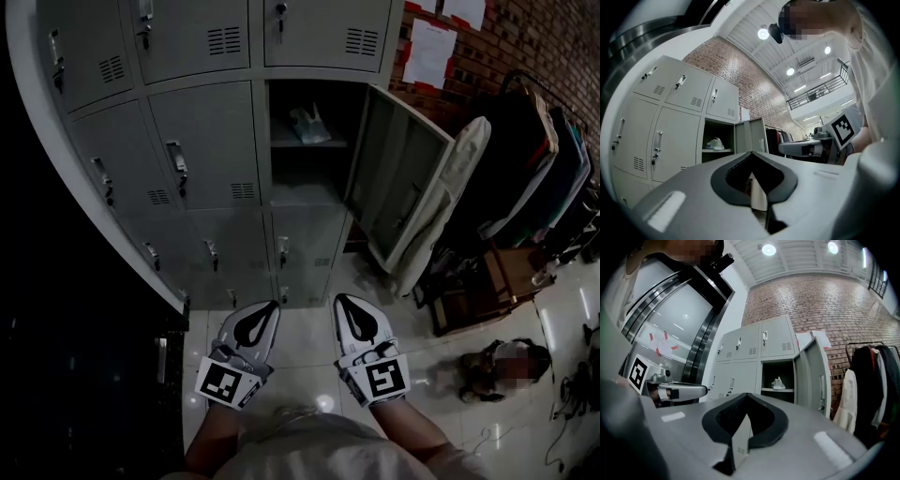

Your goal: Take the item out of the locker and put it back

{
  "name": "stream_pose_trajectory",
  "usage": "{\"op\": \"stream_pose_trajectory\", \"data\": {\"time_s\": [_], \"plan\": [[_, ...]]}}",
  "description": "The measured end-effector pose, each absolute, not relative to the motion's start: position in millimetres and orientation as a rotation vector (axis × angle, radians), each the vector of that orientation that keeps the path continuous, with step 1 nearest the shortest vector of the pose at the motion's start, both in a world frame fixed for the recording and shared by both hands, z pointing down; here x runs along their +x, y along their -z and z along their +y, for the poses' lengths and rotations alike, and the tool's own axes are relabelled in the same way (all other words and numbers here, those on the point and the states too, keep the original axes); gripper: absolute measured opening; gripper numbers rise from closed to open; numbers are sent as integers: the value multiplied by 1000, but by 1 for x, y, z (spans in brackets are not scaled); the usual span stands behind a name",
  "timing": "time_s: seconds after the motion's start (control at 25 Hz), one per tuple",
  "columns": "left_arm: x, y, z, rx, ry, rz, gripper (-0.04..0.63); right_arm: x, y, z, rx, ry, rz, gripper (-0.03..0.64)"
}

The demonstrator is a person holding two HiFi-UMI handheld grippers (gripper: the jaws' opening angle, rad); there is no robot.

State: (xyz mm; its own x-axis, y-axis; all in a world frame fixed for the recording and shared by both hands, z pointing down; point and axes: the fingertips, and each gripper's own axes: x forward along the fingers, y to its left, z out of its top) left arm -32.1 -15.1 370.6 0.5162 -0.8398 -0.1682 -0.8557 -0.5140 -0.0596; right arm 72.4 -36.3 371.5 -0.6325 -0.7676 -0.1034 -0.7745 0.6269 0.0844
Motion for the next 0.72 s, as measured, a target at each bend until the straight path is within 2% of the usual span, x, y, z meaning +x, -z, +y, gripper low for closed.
{"op": "stream_pose_trajectory", "data": {"time_s": [0.72], "plan": [[-39, -375, -24, -2624, -140, 1454, -2, 65, -382, -52, -1340, -171, 2833, -2]]}}
